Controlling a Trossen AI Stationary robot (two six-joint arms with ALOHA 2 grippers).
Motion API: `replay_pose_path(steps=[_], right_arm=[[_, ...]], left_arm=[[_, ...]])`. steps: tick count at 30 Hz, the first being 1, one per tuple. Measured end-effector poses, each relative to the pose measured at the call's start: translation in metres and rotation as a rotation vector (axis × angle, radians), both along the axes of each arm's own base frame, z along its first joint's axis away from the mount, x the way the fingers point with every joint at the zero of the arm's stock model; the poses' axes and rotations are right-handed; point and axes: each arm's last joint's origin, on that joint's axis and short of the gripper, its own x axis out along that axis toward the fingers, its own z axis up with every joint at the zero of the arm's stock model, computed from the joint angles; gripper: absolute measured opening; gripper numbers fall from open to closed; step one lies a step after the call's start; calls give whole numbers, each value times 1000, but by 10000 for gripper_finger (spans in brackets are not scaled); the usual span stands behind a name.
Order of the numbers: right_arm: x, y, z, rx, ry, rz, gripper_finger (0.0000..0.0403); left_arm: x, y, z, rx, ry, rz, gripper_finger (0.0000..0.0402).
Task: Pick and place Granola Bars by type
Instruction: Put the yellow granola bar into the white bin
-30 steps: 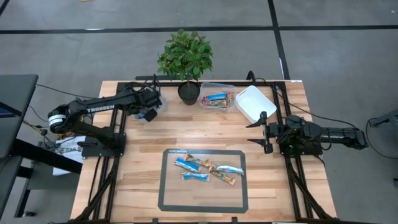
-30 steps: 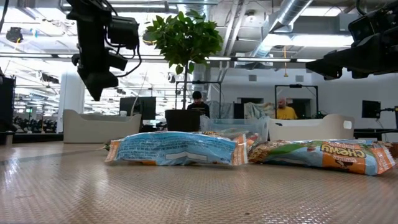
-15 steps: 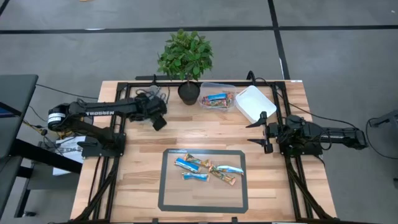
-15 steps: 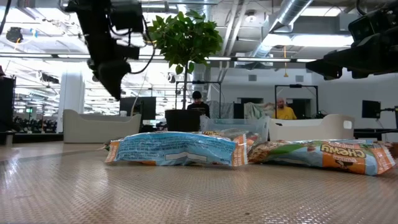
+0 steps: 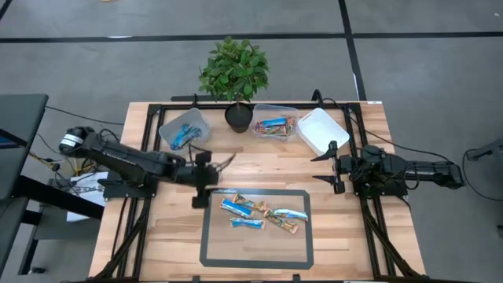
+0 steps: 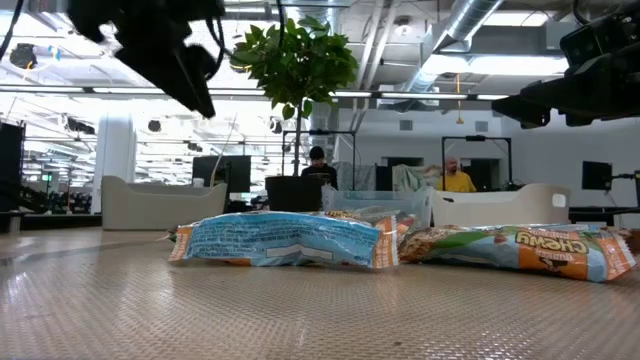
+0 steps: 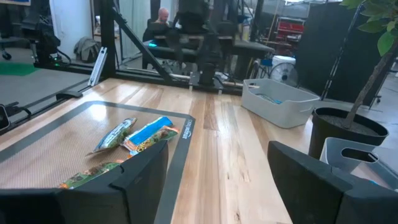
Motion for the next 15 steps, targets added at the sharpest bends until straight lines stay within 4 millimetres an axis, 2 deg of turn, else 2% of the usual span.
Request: replay_pose_path(steps=[6, 15], right_arm=[[0, 0, 0, 0, 0, 0, 270], [0, 0, 0, 0, 0, -1, 270]], left_arm=[[8, -21, -8, 39, -16, -100, 193], [53, -28, -42, 145, -29, -200, 193]])
